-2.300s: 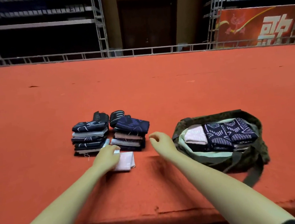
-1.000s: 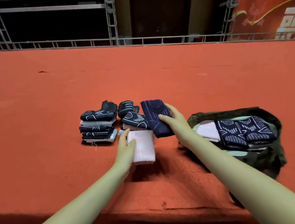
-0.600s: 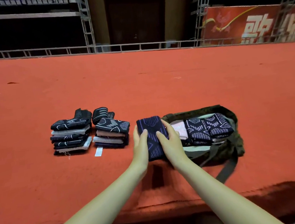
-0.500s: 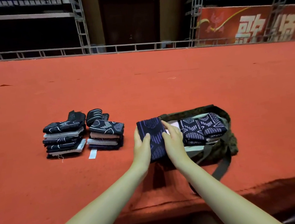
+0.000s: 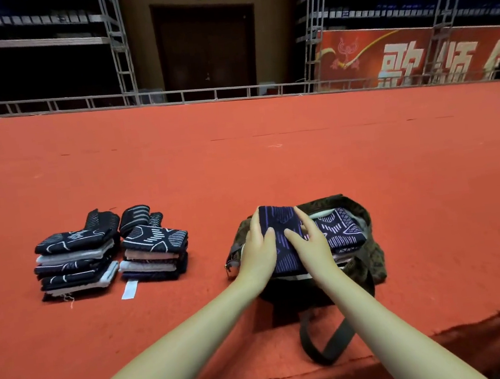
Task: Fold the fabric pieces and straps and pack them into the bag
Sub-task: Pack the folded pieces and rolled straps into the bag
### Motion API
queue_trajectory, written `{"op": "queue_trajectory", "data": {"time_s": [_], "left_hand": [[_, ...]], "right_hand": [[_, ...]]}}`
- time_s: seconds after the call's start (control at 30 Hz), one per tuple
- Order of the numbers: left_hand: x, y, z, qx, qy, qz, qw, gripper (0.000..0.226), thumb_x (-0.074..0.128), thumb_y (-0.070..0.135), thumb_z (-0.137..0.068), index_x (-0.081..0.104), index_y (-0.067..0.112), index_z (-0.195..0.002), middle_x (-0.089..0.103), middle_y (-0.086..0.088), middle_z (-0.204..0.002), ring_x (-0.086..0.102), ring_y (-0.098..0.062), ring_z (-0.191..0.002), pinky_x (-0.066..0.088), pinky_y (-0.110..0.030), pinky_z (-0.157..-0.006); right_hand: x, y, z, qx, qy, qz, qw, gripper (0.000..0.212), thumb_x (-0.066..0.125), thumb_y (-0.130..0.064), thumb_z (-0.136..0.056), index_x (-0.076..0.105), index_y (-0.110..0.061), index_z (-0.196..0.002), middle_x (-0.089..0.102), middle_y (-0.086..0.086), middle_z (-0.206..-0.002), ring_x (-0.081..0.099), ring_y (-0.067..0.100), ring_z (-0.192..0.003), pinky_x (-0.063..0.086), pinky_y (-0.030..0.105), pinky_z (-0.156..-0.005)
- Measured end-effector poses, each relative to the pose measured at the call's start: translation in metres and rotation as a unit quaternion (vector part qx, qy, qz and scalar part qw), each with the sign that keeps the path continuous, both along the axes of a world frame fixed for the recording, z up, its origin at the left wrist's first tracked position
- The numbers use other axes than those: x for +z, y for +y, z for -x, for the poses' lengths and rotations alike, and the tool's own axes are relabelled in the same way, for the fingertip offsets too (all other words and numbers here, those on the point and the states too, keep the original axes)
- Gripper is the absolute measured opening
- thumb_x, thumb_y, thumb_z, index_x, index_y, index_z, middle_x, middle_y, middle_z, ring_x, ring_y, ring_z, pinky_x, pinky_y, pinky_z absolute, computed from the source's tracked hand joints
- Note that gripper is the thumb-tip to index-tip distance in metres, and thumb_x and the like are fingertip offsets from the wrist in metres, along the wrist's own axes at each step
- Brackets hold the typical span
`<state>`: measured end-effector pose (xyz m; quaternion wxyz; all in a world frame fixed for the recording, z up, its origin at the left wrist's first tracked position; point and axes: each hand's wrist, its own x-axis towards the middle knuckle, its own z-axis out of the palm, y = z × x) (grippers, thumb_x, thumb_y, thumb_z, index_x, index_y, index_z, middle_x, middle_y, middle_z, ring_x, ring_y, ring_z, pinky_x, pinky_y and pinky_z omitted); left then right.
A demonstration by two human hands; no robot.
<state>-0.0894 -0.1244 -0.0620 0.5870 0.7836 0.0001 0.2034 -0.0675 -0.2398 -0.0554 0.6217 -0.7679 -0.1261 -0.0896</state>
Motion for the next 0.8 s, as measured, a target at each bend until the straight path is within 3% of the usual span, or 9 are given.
{"op": "queue_trajectory", "data": {"time_s": [0.13,0.2,0.3,0.43,0.57,0.63,0.7,0.8], "left_hand": [[-0.005,0.026,-0.028,0.105,0.032,-0.250,0.962,0.048,0.041,0.028,-0.096,0.035,0.024,-0.143,0.043,-0.002,-0.139,0.034,-0.023,-0.131,0.029,-0.038,-0.106],[-0.013,0.044,-0.038,0.127,0.081,-0.287,0.946,0.053,0.046,0.033,-0.094,0.033,0.024,-0.144,0.041,-0.006,-0.139,0.033,-0.026,-0.130,0.030,-0.039,-0.105],[-0.028,0.063,-0.048,0.049,0.144,-0.252,0.956,0.053,0.047,0.040,-0.096,0.033,0.023,-0.144,0.050,-0.011,-0.134,0.047,-0.028,-0.123,0.039,-0.034,-0.097],[-0.032,0.071,-0.053,0.038,0.081,-0.184,0.979,0.035,0.050,0.017,-0.095,0.052,0.016,-0.130,0.062,-0.003,-0.124,0.056,-0.020,-0.114,0.038,-0.022,-0.082],[-0.018,0.065,-0.059,0.065,0.031,-0.082,0.994,0.029,0.048,0.009,-0.095,0.061,0.008,-0.120,0.065,-0.004,-0.118,0.057,-0.014,-0.107,0.037,-0.018,-0.083],[-0.011,0.061,-0.060,0.070,0.022,-0.045,0.996,0.029,0.046,0.008,-0.095,0.063,0.007,-0.118,0.065,-0.003,-0.117,0.057,-0.012,-0.105,0.039,-0.018,-0.086],[-0.006,0.060,-0.062,0.074,0.022,-0.025,0.997,0.028,0.047,0.007,-0.095,0.065,0.006,-0.116,0.065,-0.003,-0.117,0.057,-0.012,-0.106,0.041,-0.021,-0.090],[-0.005,0.068,-0.063,0.100,0.027,-0.026,0.994,0.028,0.048,0.005,-0.093,0.067,0.005,-0.113,0.066,-0.006,-0.117,0.056,-0.011,-0.107,0.039,-0.019,-0.091]], "right_hand": [[-0.005,0.006,-0.032,-0.034,0.057,-0.013,0.998,0.052,0.055,-0.011,-0.091,0.043,-0.020,-0.141,0.052,-0.003,-0.137,0.051,0.014,-0.122,0.039,0.031,-0.106],[-0.007,0.012,-0.044,-0.053,0.104,0.013,0.993,0.051,0.051,-0.015,-0.093,0.039,-0.020,-0.143,0.049,0.002,-0.141,0.049,0.019,-0.125,0.038,0.033,-0.106],[-0.008,0.018,-0.054,-0.037,0.118,0.100,0.987,0.057,0.050,-0.026,-0.094,0.032,-0.022,-0.147,0.045,0.005,-0.144,0.045,0.022,-0.129,0.037,0.034,-0.102],[-0.007,0.015,-0.063,-0.001,0.097,0.150,0.984,0.063,0.059,-0.025,-0.091,0.032,-0.018,-0.147,0.048,0.003,-0.139,0.048,0.020,-0.126,0.037,0.028,-0.098],[-0.002,0.018,-0.075,-0.026,0.146,-0.066,0.987,0.051,0.057,-0.009,-0.090,0.045,-0.015,-0.139,0.058,0.007,-0.127,0.060,0.019,-0.105,0.049,0.026,-0.083],[-0.003,0.028,-0.075,-0.069,0.125,-0.113,0.983,0.051,0.056,-0.011,-0.091,0.044,-0.019,-0.140,0.055,0.008,-0.132,0.056,0.021,-0.114,0.047,0.032,-0.094],[-0.005,0.038,-0.067,-0.085,0.066,-0.039,0.993,0.051,0.055,-0.014,-0.093,0.041,-0.021,-0.142,0.047,0.005,-0.133,0.047,0.015,-0.118,0.035,0.024,-0.100],[-0.013,0.044,-0.057,-0.054,0.027,0.133,0.989,0.046,0.051,-0.020,-0.097,0.042,-0.021,-0.142,0.041,0.010,-0.131,0.048,0.018,-0.108,0.028,0.014,-0.082]]}}
